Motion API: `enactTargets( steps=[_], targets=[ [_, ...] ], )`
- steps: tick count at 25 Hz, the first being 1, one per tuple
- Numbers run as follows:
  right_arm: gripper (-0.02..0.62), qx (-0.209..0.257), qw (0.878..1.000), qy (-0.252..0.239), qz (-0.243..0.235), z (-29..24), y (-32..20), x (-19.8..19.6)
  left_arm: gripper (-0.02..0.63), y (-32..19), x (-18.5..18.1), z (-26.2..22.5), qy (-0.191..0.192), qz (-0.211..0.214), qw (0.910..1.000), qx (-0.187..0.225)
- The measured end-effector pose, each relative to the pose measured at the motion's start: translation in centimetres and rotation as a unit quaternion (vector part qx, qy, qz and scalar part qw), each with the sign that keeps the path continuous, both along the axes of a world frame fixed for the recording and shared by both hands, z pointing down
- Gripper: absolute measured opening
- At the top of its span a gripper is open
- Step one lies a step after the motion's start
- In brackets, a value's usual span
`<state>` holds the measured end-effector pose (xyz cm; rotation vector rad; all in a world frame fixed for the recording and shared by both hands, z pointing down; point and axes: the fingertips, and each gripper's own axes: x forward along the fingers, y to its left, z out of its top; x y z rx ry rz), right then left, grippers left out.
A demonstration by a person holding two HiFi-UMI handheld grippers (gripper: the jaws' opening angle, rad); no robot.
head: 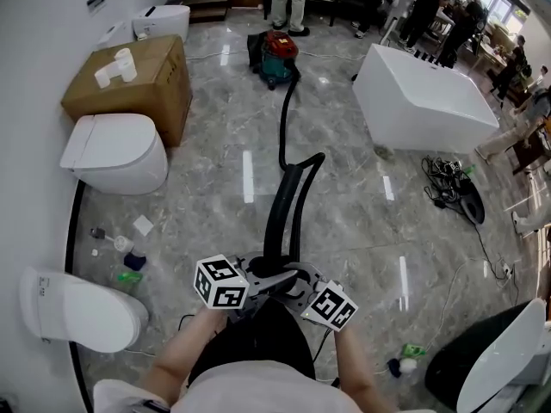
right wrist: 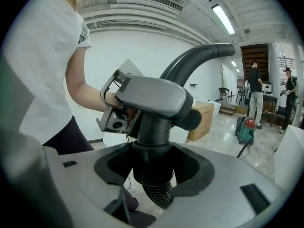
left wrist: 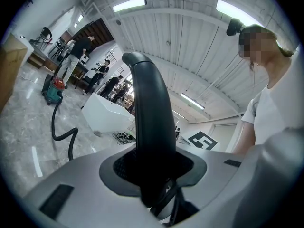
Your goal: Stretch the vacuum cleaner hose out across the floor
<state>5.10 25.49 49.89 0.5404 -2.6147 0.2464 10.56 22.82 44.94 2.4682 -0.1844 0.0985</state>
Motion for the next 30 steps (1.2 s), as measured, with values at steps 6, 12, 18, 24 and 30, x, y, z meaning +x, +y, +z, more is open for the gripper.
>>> enactTargets(
  steps=[6, 12, 18, 24, 30],
  targets=[
    [0.244, 0.005, 1.000, 0.007, 0.006, -0.9, 3.3, -4.4, 0.154, 3.4, -4.4, -1.1, 0.005, 0.009, 0.9999, 0.006],
    [0.244, 0.003, 1.000, 0.017, 0.009, -0.3, 7.4, -8.4, 0.155, 7.6, -8.6, -0.6, 0.014, 0.015, 0.9998, 0.004],
    [0.244, 0.003, 1.000, 0.027, 0.010, -0.5, 10.6, -10.5, 0.155, 10.8, -10.8, -0.9, 0.033, 0.017, 0.9993, -0.004],
    [0.244, 0.007, 0.999, 0.032, 0.004, -1.1, 12.6, -10.7, 0.154, 12.7, -11.3, -1.5, 0.043, 0.006, 0.9990, -0.002],
    [0.244, 0.013, 0.999, 0.028, -0.007, -1.6, 15.7, -10.0, 0.155, 15.6, -10.8, -2.1, 0.051, -0.006, 0.9987, -0.003]
  ],
)
